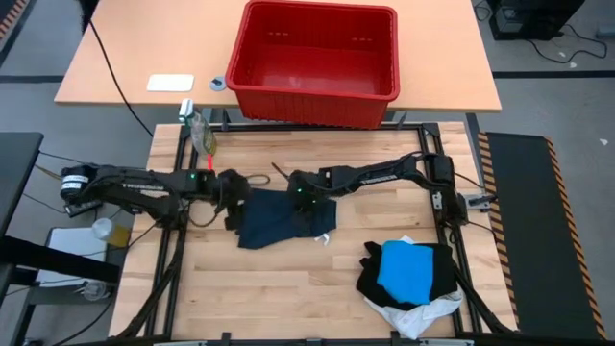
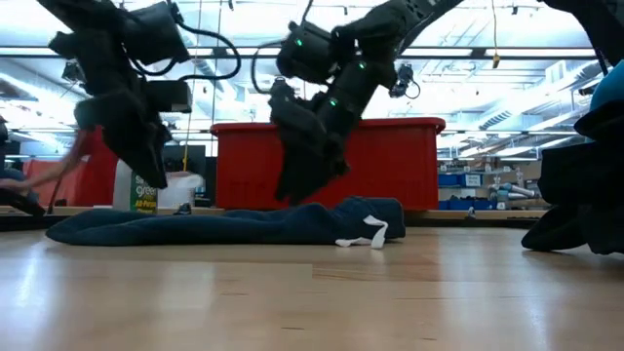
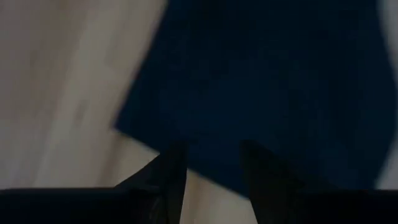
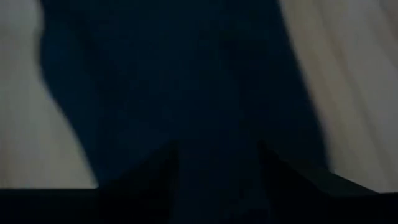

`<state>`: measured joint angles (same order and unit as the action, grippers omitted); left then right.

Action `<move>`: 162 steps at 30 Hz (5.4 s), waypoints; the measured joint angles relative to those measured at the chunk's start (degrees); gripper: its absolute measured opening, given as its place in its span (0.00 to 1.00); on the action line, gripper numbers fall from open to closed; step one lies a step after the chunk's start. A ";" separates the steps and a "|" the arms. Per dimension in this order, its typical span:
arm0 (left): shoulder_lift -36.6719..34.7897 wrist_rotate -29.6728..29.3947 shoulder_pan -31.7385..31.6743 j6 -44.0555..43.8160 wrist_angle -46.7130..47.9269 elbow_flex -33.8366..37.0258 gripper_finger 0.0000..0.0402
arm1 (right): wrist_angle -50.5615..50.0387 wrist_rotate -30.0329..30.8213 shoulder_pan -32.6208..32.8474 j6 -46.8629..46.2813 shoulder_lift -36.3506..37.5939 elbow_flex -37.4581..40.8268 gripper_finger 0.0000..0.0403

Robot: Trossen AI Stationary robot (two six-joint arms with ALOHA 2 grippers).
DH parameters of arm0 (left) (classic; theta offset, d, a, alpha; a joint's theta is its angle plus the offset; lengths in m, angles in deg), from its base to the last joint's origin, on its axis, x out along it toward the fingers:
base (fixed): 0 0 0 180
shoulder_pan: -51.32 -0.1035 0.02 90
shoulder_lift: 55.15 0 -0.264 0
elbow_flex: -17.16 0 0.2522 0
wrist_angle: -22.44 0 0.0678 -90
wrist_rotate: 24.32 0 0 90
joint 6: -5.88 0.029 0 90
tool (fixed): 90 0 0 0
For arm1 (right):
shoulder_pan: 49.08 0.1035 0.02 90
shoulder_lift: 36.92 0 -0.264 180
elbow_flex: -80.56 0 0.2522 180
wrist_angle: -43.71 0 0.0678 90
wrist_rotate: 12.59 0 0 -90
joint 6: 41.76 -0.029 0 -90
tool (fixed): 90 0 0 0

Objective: Fold laundry
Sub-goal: Fold the dark blue shorts

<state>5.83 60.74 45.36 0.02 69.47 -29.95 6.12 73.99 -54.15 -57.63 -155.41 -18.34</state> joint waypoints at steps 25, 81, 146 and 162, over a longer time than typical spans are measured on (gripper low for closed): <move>13.09 9.11 -11.18 15.10 -5.32 -0.05 0.37 | 11.40 -0.70 -2.70 5.33 12.22 19.86 0.51; 15.03 7.40 -9.60 10.01 -6.32 -2.09 0.29 | 17.36 -2.95 -4.12 3.71 12.71 20.54 0.51; 14.99 3.53 -13.62 30.85 -5.80 -17.49 0.02 | 36.54 6.62 -4.76 13.03 12.80 40.18 0.51; 15.93 6.26 -22.15 30.16 -9.28 -10.88 0.02 | 37.70 6.60 -4.71 12.53 12.67 40.29 0.51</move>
<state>21.76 66.99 23.21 30.18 60.19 -40.83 43.82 80.59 -58.86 -45.10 -142.74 21.96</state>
